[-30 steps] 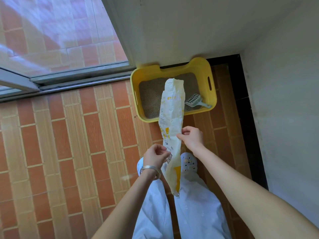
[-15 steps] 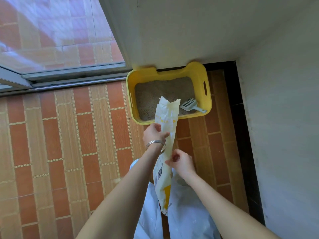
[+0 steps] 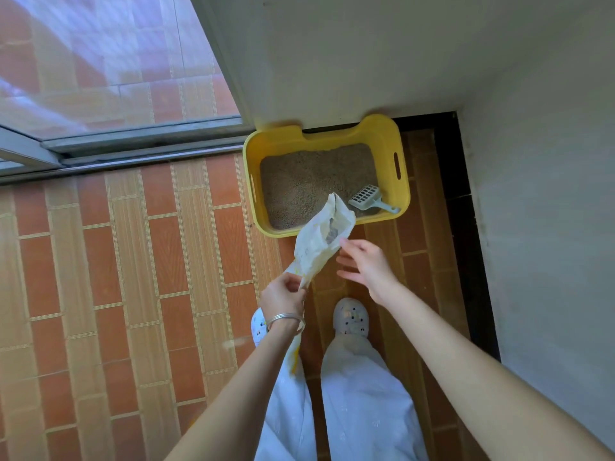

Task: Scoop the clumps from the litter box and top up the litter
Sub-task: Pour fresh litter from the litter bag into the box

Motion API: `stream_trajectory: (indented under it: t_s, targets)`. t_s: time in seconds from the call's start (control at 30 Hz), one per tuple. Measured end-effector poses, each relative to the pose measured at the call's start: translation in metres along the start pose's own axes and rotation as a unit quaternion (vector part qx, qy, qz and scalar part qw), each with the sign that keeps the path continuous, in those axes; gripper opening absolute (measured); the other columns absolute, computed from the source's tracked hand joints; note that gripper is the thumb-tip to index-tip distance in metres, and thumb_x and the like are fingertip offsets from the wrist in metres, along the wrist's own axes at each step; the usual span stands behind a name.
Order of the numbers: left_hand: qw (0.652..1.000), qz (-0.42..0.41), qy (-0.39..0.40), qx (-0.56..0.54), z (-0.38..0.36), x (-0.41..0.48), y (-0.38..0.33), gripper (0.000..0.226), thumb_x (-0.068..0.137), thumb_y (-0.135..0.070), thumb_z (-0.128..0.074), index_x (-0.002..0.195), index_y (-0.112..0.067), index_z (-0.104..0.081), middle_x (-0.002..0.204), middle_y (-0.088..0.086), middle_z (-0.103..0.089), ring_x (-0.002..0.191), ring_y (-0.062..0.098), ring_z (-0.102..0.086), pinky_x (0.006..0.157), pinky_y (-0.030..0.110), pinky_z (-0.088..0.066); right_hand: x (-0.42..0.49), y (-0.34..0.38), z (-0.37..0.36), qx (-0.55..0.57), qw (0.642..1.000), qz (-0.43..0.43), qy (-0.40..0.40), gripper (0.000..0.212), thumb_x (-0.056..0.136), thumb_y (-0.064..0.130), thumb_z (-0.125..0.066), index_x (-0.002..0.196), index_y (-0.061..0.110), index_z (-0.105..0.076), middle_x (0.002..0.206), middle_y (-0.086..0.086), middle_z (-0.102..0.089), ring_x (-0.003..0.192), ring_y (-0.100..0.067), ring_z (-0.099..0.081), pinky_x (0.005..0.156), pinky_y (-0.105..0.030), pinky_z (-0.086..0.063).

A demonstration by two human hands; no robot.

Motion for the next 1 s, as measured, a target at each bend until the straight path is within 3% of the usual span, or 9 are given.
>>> stream_trajectory:
  t_s: [0.23,0.33,0.43,0.47,0.6,0.7,0.8,0.9,1.0]
  targets:
    - [0.995,-0.085,0.009,0.060,-0.005,-0.008,-0.012,0.010,0.079,-0.012,-0.067,0.072,-0.019,-0.066,0.073,-0.008,-0.065,0.074,0.012,-0.060,0.061,0.020,-0.031,0.011,0.024,-0.013,-0.050,0.998,-0.024,-0.034,0.048,0.078,0.046,-0.068,0.106,0.008,-0.061,0.102,-0.006,-0.065,0.086,-0.014,-0.059,0.073,-0.033,-0.051]
    - [0.989,-0.123,0.015,0.078,-0.003,-0.015,-0.010,0.010,0.077,-0.008,-0.068,0.072,-0.016,-0.066,0.078,-0.004,-0.068,0.077,0.016,-0.061,0.062,0.022,-0.033,0.016,0.019,-0.010,-0.058,0.995,-0.038,-0.065,0.044,0.077,0.029,-0.072,0.109,0.004,-0.057,0.110,-0.010,-0.063,0.099,-0.023,-0.059,0.077,-0.037,-0.050]
    - [0.990,-0.123,0.012,0.072,0.000,-0.020,0.000,0.010,0.077,-0.006,-0.068,0.073,-0.015,-0.065,0.080,-0.003,-0.068,0.077,0.016,-0.061,0.061,0.022,-0.036,0.016,0.017,-0.005,-0.081,0.992,-0.025,-0.089,0.018,0.075,0.003,-0.065,0.092,-0.001,-0.062,0.102,-0.021,-0.064,0.102,-0.038,-0.061,0.088,-0.051,-0.050]
    - [0.991,-0.118,0.008,0.062,0.002,-0.020,0.004,0.010,0.077,-0.005,-0.068,0.073,-0.014,-0.065,0.080,-0.002,-0.067,0.076,0.016,-0.061,0.060,0.019,-0.034,0.015,0.017,-0.003,-0.092,0.991,-0.017,-0.092,0.020,0.073,-0.003,-0.063,0.093,-0.006,-0.063,0.103,-0.025,-0.065,0.099,-0.039,-0.062,0.087,-0.053,-0.050]
    - [0.992,-0.117,0.007,0.053,0.006,-0.022,0.015,0.014,0.080,-0.009,-0.068,0.071,-0.015,-0.060,0.076,-0.005,-0.063,0.070,0.011,-0.056,0.052,0.014,-0.032,0.011,0.012,-0.005,-0.122,0.990,-0.006,-0.069,0.030,0.074,-0.005,-0.062,0.103,0.000,-0.063,0.105,-0.015,-0.065,0.088,-0.024,-0.066,0.081,-0.040,-0.056]
    - [0.993,-0.108,0.034,0.036,0.004,-0.017,0.016,0.016,0.081,-0.012,-0.067,0.070,-0.019,-0.057,0.074,-0.007,-0.062,0.072,0.011,-0.059,0.057,0.007,-0.037,0.004,0.011,-0.004,-0.116,0.991,0.016,-0.065,0.022,0.077,-0.003,-0.061,0.096,0.007,-0.060,0.097,-0.011,-0.065,0.081,-0.018,-0.063,0.079,-0.034,-0.056]
    - [0.994,-0.047,0.094,-0.009,0.000,-0.004,0.018,0.014,0.077,-0.008,-0.070,0.084,-0.016,-0.060,0.088,-0.001,-0.066,0.083,0.017,-0.063,0.074,0.026,-0.051,-0.007,0.013,-0.006,-0.119,0.990,0.046,-0.060,0.020,0.078,-0.002,-0.060,0.093,0.010,-0.058,0.091,-0.008,-0.064,0.082,-0.020,-0.063,0.078,-0.035,-0.055]
    - [0.967,0.050,0.200,-0.150,-0.006,0.005,0.015,0.052,0.069,-0.009,-0.079,0.114,-0.015,-0.053,0.113,0.000,-0.056,0.104,0.019,-0.056,0.095,0.040,-0.046,-0.018,0.014,-0.010,-0.150,0.984,0.077,-0.053,0.021,0.078,0.000,-0.060,0.096,0.011,-0.058,0.092,-0.007,-0.062,0.082,-0.021,-0.061,0.078,-0.038,-0.053]
    - [0.937,0.072,0.239,-0.243,0.000,0.013,0.005,0.074,0.068,-0.018,-0.082,0.132,-0.018,-0.044,0.127,0.002,-0.052,0.112,0.021,-0.055,0.098,0.047,-0.045,-0.029,0.011,-0.016,-0.158,0.982,0.096,-0.037,0.028,0.078,0.000,-0.060,0.103,0.011,-0.057,0.091,-0.007,-0.064,0.080,-0.020,-0.062,0.075,-0.037,-0.052]
Point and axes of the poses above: each hand's wrist, its own x-axis towards the middle knuckle, its own z-axis out of the back of the hand, y = z × x, the point moved 8 cm from there along x, towards the middle knuckle
